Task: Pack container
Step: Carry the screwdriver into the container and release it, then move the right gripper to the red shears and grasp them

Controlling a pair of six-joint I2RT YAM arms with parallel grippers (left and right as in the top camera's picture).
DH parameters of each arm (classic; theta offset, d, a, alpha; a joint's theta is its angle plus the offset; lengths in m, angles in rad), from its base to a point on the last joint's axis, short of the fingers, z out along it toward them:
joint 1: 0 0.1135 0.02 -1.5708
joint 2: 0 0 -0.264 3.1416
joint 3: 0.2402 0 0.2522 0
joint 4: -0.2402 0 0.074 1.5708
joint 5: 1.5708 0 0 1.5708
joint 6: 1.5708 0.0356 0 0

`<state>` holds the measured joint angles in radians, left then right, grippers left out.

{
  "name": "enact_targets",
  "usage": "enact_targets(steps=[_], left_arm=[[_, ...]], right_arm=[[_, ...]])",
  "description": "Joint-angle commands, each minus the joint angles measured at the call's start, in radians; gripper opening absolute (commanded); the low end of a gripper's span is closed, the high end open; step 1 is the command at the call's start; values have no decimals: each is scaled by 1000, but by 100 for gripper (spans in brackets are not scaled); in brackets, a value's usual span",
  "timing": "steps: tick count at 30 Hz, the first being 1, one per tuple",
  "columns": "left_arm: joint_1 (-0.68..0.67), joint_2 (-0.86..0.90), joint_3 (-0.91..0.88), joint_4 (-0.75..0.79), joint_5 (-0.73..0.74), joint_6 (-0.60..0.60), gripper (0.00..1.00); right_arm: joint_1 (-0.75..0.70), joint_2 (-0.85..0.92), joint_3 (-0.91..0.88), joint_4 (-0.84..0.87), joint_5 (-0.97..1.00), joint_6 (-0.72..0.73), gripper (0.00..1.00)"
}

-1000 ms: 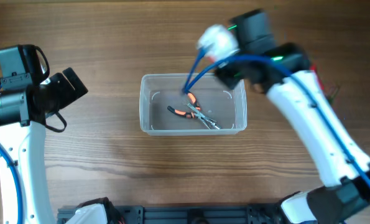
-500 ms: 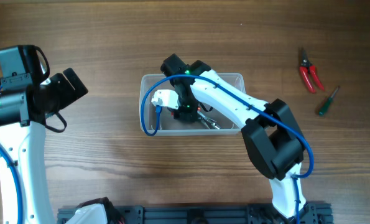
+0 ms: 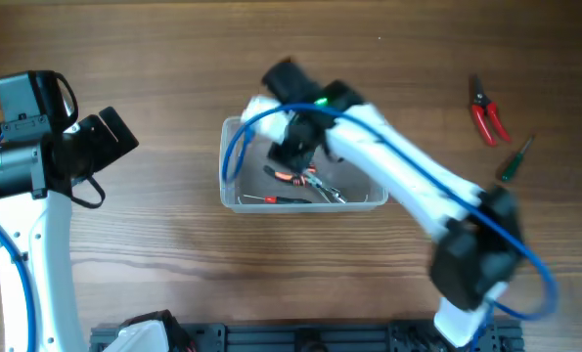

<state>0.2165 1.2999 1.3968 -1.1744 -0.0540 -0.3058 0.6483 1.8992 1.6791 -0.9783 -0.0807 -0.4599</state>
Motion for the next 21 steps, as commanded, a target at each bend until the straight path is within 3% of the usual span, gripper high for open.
enact_targets(steps=[1, 2, 3, 5, 7, 10, 15, 21], left_arm=[[4, 6, 14, -1, 16, -16, 100], [4, 6, 14, -1, 16, -16, 100], [4, 6, 14, -2, 16, -17, 100], [4, 6, 14, -2, 20, -17, 100], [4, 6, 14, -2, 23, -17, 100], [4, 6, 14, -1, 44, -17, 100], [4, 6, 14, -1, 45, -16, 100], [4, 6, 14, -1, 45, -16, 100]], right_arm=[[-142, -237, 68, -6, 179, 214, 73], [-200, -278, 68, -8, 184, 211, 79], [-286, -316, 68, -14, 194, 266, 92], [-472, -334, 68, -47, 169, 316, 94], [-598, -309, 68, -71, 139, 292, 100], [-756, -215, 68, -80, 137, 250, 100], [-878, -35, 68, -98, 109, 229, 100], [-882, 163, 68, -72, 109, 197, 100]])
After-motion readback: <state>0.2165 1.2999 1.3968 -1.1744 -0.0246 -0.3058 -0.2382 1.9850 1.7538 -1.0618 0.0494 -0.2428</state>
